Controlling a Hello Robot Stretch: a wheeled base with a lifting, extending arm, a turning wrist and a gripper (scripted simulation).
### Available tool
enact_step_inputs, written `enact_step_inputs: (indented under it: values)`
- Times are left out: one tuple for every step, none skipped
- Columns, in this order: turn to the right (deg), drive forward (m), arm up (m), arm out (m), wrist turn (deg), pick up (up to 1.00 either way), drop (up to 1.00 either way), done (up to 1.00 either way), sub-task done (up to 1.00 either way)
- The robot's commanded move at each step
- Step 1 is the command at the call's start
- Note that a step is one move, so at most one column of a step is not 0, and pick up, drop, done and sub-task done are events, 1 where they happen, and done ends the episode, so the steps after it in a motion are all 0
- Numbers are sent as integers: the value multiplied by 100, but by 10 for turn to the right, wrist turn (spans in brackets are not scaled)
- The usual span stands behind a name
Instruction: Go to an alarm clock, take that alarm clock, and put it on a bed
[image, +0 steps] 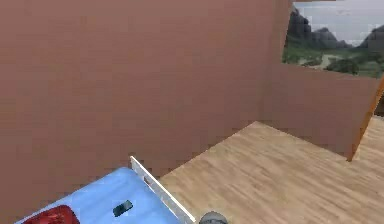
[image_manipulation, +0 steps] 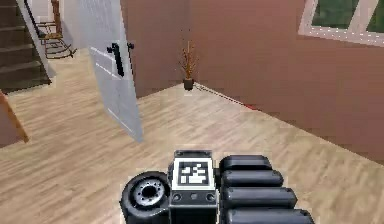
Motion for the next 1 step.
enact_step_inputs:
  values:
    - [450, 0, 0, 0, 0, 0, 0, 0, 0]
